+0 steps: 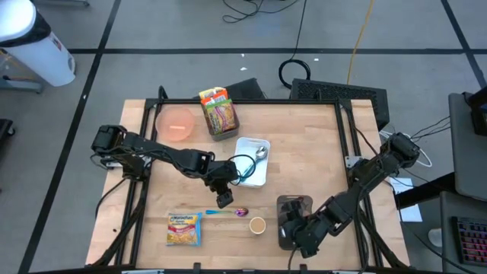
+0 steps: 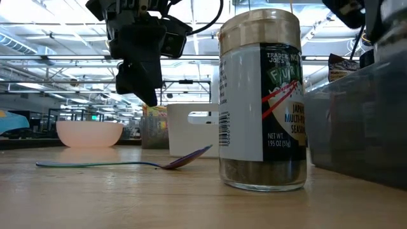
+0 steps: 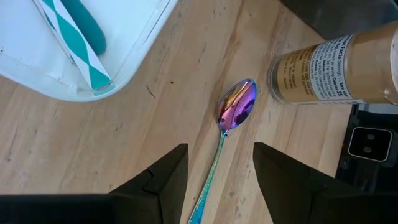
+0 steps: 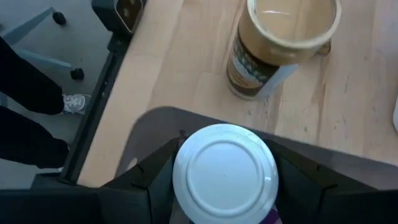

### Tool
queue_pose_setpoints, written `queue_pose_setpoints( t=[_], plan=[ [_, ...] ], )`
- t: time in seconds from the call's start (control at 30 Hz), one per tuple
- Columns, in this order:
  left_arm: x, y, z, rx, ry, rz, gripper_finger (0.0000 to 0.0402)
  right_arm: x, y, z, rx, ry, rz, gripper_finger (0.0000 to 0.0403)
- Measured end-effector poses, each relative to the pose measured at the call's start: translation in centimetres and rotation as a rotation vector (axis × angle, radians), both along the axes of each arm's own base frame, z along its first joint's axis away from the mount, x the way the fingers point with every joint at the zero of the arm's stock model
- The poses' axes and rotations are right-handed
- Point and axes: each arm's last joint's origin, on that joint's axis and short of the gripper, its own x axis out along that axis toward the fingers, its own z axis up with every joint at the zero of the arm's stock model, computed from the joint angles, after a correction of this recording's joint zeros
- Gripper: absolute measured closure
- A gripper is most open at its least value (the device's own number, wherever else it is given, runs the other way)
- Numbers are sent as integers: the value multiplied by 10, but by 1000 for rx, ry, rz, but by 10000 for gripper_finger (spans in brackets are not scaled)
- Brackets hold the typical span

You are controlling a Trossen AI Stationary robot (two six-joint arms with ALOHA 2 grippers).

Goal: Pick & Place Food Item
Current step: Put the white seasoning bottle into the bottom black bin, then put the purple spoon into the white bin

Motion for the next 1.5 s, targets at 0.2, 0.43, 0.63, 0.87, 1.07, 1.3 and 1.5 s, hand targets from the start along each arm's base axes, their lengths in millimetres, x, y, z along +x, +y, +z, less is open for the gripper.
queue_pose_setpoints(
  t=[0.2,0.43,0.63,0.87,1.07,1.3,1.5],
  plan=[
    [0,0,0,3,-1,-5,215,-1,-1,-6,24,16,-1,205],
    [0,0,0,10,-6,-17,215,-2,-1,-7,25,19,-4,205],
    [0,0,0,10,-7,-18,215,-2,-1,-7,24,18,-3,205],
    [0,0,0,10,-7,-18,215,-2,-1,-7,23,13,-8,139],
    [0,0,0,9,-6,-18,215,-2,-1,-7,24,16,-4,145],
    [1,2,1,-62,2,-33,215,-7,-4,8,94,12,16,161],
    [3,3,24,-98,-72,-60,215,-17,-15,37,164,-61,0,169]
  ],
)
